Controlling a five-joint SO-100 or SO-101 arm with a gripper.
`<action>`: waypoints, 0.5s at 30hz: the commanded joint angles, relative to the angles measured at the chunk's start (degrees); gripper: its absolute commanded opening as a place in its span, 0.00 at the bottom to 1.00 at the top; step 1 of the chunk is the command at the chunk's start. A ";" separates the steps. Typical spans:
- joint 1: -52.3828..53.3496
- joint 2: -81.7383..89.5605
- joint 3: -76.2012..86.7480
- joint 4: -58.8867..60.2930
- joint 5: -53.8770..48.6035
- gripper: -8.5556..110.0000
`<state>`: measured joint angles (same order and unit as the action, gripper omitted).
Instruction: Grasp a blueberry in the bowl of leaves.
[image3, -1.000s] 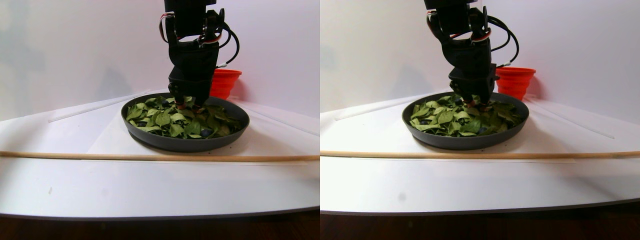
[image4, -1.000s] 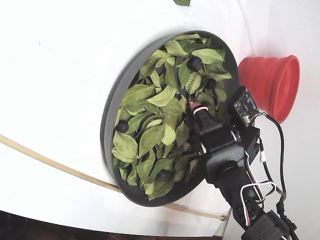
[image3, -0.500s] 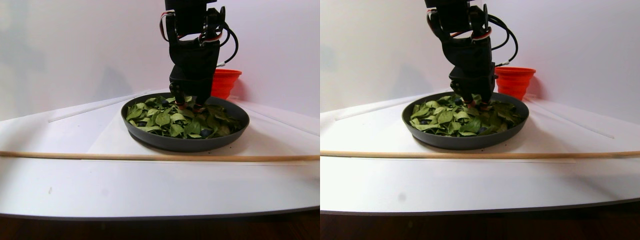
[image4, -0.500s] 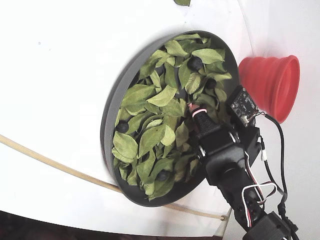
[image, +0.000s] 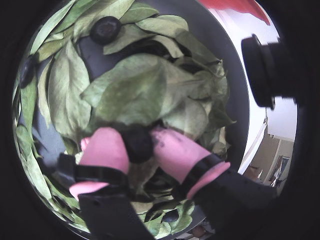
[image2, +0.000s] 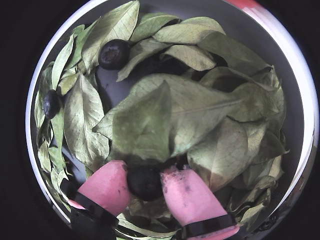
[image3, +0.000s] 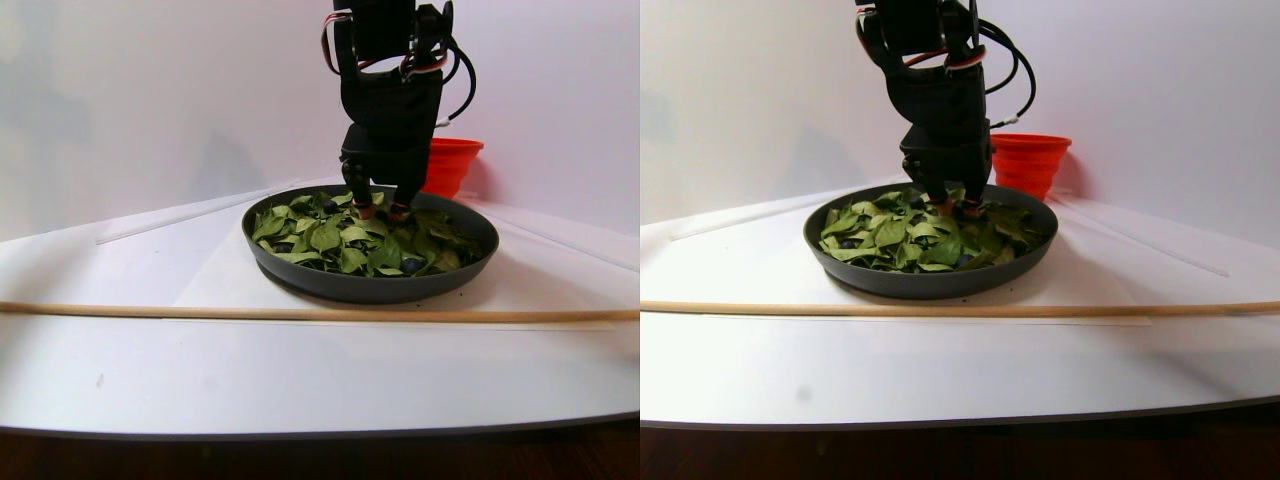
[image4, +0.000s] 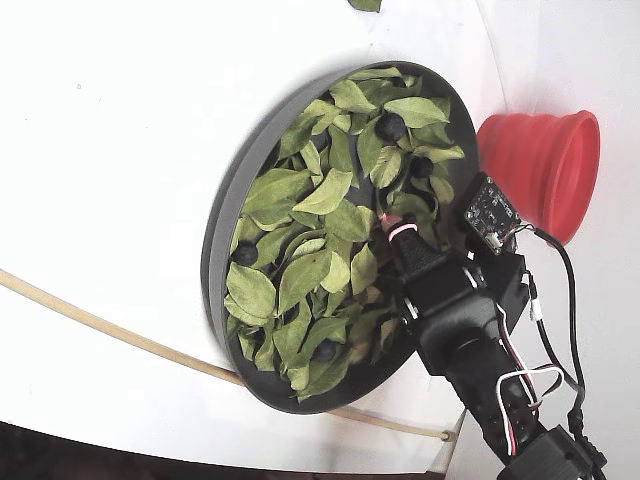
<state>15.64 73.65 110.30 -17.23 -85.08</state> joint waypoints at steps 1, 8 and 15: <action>2.29 9.05 -0.70 0.35 -0.70 0.16; 3.16 11.43 -1.41 1.49 -1.76 0.16; 3.78 13.54 -1.85 2.64 -2.37 0.16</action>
<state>17.75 79.80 110.39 -15.03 -87.01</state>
